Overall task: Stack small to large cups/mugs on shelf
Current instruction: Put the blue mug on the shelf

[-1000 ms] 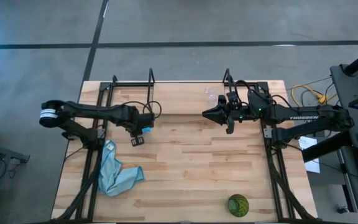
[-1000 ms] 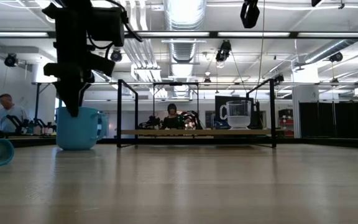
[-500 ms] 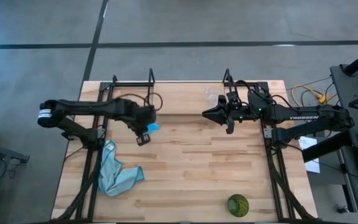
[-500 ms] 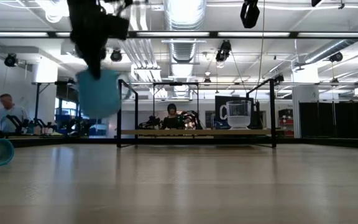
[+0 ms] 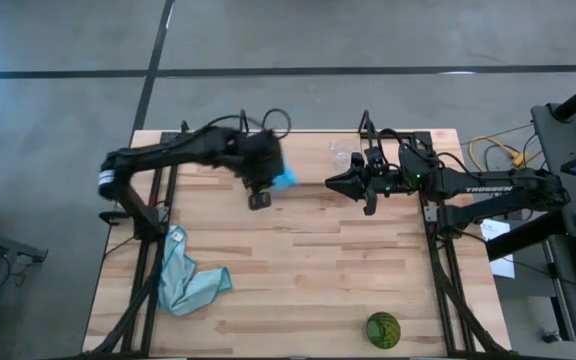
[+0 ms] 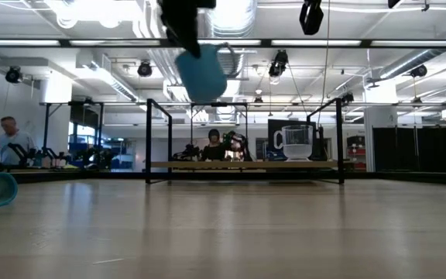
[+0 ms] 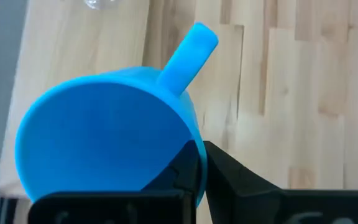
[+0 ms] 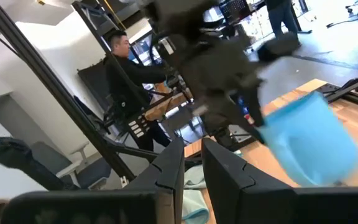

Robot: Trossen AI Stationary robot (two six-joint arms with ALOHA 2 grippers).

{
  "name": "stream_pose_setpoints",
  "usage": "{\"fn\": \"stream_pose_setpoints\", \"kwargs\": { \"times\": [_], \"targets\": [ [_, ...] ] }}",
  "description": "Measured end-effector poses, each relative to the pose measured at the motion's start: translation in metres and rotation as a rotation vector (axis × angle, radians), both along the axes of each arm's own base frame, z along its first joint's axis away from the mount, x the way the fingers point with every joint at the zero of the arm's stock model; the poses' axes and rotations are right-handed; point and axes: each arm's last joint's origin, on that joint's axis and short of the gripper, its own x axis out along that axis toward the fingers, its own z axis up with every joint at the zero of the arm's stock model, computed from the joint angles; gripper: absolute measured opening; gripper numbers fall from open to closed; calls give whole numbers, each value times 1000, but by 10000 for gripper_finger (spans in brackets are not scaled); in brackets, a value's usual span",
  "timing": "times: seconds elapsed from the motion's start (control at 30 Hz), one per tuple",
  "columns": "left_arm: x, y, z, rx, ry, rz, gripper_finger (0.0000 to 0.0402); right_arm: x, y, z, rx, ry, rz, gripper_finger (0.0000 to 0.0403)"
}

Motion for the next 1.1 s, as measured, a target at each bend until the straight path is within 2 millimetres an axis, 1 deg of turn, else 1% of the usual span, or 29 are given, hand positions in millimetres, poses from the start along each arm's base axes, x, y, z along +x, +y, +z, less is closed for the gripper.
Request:
{"fn": "stream_pose_setpoints", "kwargs": {
  "times": [0.07,0.2,0.3,0.43,0.5,0.6,0.77,0.97,1.1],
  "targets": [
    [12,16,-3,-23,0,17,0,0,0,0,12,0,0,52],
    [27,53,-9,-48,-7,55,0,0,0,0,40,1,1,52],
    [37,77,-20,-65,10,70,0,0,0,0,40,-1,1,52],
    [48,99,-42,-174,23,42,0,0,0,4,36,-38,2,52],
    [53,108,-52,-184,44,58,0,0,0,7,26,-69,2,52],
    [60,116,-61,-169,53,75,0,-1,0,10,10,-107,1,52],
    [70,120,-67,-141,35,37,0,-1,0,10,0,-104,0,52],
    [73,124,-73,-140,43,32,0,-1,0,10,-3,-105,0,52],
    [78,128,-74,-120,2,35,0,-1,0,10,-4,-105,0,52]
  ]
}}
